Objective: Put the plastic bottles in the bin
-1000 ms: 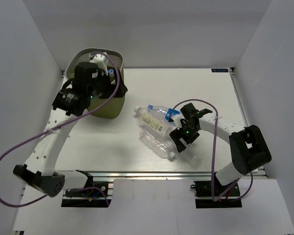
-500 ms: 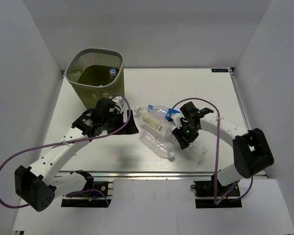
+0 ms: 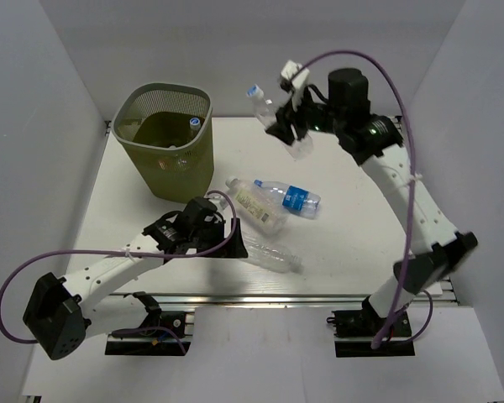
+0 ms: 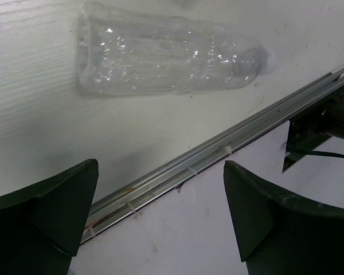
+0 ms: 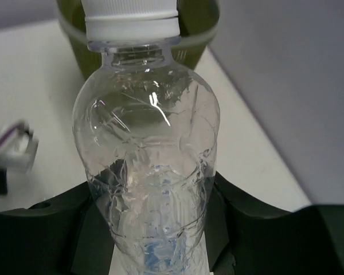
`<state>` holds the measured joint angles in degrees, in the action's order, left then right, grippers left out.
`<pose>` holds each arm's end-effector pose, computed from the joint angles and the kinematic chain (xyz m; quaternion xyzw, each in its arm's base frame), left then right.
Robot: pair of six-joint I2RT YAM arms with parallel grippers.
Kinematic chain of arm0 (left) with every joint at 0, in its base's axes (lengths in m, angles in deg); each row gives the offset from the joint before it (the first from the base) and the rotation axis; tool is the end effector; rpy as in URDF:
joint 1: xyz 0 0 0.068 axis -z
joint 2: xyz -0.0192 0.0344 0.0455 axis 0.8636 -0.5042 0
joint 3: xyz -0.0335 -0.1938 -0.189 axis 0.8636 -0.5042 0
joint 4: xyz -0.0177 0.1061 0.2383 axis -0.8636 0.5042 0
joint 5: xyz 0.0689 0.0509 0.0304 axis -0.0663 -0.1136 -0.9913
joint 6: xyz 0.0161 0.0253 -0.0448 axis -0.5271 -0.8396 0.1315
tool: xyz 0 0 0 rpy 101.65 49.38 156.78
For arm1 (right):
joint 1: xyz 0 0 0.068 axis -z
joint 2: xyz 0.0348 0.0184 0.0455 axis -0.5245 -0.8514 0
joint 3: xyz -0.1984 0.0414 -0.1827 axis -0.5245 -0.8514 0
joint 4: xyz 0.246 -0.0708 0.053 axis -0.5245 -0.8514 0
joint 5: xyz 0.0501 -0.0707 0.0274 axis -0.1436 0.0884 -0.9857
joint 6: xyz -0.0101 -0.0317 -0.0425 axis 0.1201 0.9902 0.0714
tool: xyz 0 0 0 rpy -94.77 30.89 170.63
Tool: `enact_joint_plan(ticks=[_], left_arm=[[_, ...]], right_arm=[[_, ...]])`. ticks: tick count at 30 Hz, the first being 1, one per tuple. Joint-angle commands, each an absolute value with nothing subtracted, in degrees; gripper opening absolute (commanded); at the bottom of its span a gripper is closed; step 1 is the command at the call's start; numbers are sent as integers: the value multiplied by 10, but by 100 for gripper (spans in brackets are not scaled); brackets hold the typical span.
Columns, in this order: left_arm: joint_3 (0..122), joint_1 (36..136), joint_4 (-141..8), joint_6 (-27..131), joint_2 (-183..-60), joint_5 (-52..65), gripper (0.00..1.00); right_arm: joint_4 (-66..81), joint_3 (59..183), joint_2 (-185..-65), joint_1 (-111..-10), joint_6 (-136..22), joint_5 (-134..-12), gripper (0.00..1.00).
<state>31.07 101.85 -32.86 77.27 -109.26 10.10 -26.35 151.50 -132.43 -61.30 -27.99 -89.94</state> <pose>0.1570 -0.1518 0.2308 0.0752 0.9405 -0.2775 0.1812 0.2803 0.1769 0.4770 -0.4590 0.6494 0.2111 0.5683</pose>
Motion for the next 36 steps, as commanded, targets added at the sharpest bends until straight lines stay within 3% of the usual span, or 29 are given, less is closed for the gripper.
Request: enact_joint_plan(ticks=[1,11,14,19,20,21,26,27,36], left_arm=[[310,1042,-358,799,-1083,78,100],[276,1084,-325,868,-1040,40,100],[270,1096,-309,881,-1025,26,100],[246,1107,-307,906,-1004,20,100],[246,1107,-307,906,-1004,15,100],[246,1112,-307,912,-1011,15,100],[251,1123,-319,917,-1022,15,100],[251,1123,-320,917,-1029,15,100],[311,1133,-346,950,-1092,-52,100]], right_arm=[[-81,1590,-1407,-636,-378,-945,18],[320,1735,-1578,-721,-499,-943,17],[346,1808,-1612,-750,-517,-938,17],[417,1798,-1673,-789,-513,-881,20],[422,1804,-1685,-788,-538,-872,23],[427,1807,-1705,-788,-545,-867,33],[430,1870,-1790,-792,-561,-847,65],[424,1869,-1793,-792,-556,-848,88],[368,1809,-1689,-772,-466,-809,90]])
